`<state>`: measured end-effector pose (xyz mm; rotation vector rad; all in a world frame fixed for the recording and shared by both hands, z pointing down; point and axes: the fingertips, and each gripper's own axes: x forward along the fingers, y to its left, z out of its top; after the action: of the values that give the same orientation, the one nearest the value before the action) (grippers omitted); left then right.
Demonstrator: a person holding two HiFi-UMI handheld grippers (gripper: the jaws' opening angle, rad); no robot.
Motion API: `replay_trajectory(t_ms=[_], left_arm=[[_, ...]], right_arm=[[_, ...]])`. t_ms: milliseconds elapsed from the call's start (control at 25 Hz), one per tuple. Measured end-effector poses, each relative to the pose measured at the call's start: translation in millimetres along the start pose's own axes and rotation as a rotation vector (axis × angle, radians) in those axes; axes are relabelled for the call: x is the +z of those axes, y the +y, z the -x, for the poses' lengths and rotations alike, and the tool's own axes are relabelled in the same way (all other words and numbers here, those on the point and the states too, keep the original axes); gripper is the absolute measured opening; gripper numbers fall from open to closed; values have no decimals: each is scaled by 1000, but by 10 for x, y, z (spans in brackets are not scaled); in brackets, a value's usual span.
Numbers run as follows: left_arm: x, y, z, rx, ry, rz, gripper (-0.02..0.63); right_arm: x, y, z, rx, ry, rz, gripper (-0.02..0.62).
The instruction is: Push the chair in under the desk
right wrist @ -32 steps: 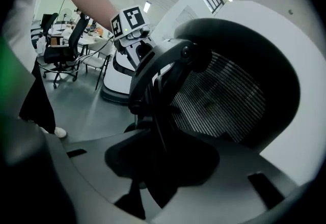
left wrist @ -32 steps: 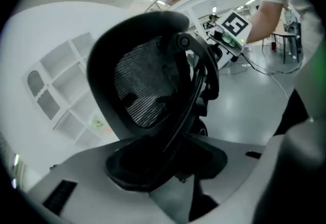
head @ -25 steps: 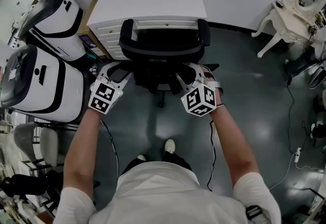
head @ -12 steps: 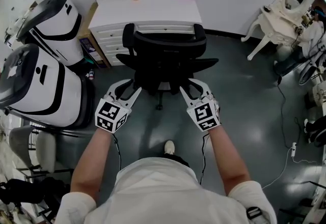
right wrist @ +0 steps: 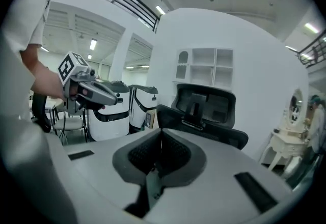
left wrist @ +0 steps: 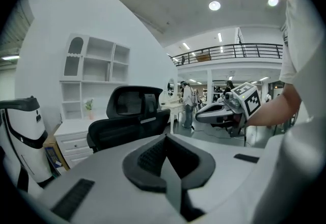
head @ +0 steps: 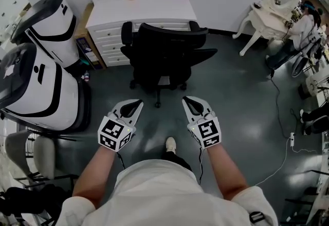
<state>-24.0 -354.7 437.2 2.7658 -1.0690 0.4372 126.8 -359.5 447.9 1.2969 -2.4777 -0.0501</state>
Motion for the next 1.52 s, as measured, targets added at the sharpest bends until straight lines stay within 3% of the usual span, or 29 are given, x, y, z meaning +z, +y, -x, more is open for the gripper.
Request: replay_trajectory(t_ms=[320,800,1520], left_arm=[[-333,-443,691,-85,30,51,-3],[-644,-794,1558,-141,28,96,-3],[-830,-878,1995,-168,9,121,-3]], right_arm=[[-134,747,523,-15,14,-110,5],[-242,1722,1067,4,30,-165,5],[-164,2287,1248,42,34,-160,5]])
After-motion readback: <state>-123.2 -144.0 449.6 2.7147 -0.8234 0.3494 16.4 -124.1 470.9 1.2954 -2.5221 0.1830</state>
